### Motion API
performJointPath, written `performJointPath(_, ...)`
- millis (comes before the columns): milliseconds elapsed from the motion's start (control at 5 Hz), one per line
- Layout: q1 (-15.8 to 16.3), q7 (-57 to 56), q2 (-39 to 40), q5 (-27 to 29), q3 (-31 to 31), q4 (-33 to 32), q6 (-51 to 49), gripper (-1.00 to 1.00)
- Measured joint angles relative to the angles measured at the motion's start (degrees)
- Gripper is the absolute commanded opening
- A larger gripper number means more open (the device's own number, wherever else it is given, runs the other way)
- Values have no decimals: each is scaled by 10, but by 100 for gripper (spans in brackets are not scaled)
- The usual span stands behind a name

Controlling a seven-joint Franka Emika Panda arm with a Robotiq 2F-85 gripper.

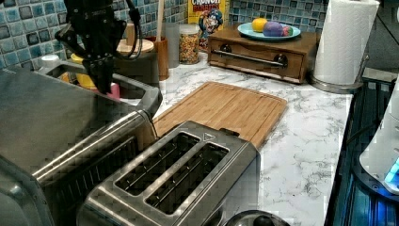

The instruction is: Close the oven.

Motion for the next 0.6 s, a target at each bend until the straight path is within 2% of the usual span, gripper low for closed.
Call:
performJointPath(200, 3, 12, -10, -1, 4, 1, -12, -100)
performJointPath(400, 2, -20, -31, 74, 6, -6, -2, -100)
performJointPath(600, 6, -32, -72, 63, -2, -18, 14, -100)
